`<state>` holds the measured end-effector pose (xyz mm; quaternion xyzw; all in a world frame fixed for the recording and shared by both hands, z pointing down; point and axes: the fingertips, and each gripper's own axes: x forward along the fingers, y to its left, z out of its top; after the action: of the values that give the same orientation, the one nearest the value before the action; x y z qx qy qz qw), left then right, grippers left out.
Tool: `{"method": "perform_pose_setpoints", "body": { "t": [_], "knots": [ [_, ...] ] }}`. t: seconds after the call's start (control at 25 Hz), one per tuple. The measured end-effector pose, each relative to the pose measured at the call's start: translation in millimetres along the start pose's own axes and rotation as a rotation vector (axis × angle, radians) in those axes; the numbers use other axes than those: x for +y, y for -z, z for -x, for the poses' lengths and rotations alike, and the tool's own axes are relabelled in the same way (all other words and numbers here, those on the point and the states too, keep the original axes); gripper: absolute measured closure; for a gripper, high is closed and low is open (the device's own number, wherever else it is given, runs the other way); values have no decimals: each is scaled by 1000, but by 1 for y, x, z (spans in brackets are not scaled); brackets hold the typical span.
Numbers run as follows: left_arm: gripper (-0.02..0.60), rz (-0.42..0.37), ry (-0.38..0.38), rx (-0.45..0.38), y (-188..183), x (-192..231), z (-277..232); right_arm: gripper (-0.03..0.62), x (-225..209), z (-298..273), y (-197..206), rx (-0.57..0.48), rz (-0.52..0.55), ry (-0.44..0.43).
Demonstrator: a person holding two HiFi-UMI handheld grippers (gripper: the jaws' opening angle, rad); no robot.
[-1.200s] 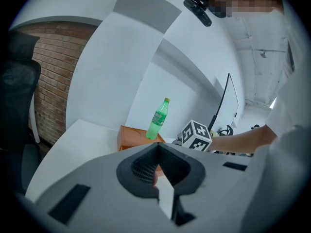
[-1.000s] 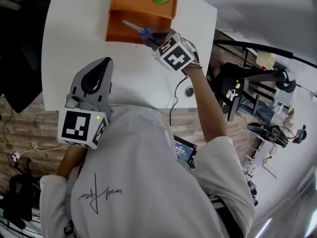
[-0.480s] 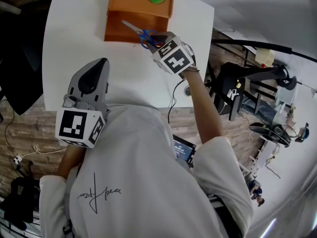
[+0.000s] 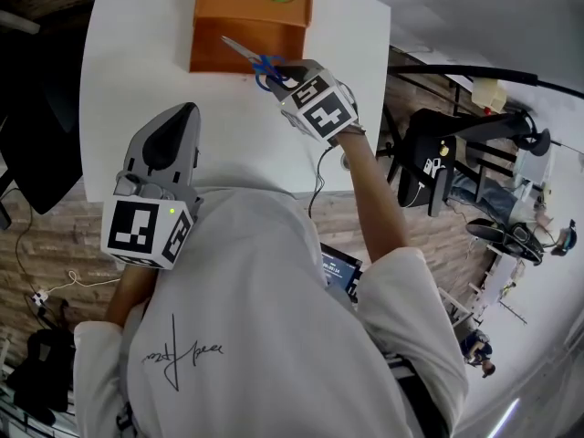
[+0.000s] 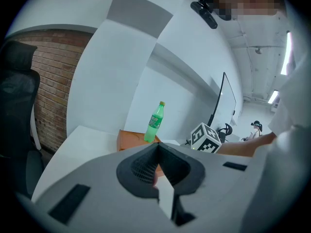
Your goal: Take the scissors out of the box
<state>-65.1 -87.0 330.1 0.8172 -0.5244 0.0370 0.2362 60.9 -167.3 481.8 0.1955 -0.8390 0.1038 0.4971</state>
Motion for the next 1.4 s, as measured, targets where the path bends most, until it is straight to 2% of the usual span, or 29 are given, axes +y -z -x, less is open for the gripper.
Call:
{"method": "perform_pose_setpoints", "body": {
  "t": [0.24, 0.68, 1.12, 1.4],
  "knots": [
    [577, -37, 19, 1, -1, -10, -3, 503, -2, 10, -3, -47, -21, 7],
    [577, -55, 10, -17, -4, -19, 0, 503, 0, 32, 2, -103, -48, 31],
    [578, -49, 1, -21, -4, -17, 0, 502, 12, 54, -1, -203, -118, 44],
    [578, -47, -1, -22, -5, -17, -1, 502, 20, 61, 0, -222, -131, 49]
  ]
}}
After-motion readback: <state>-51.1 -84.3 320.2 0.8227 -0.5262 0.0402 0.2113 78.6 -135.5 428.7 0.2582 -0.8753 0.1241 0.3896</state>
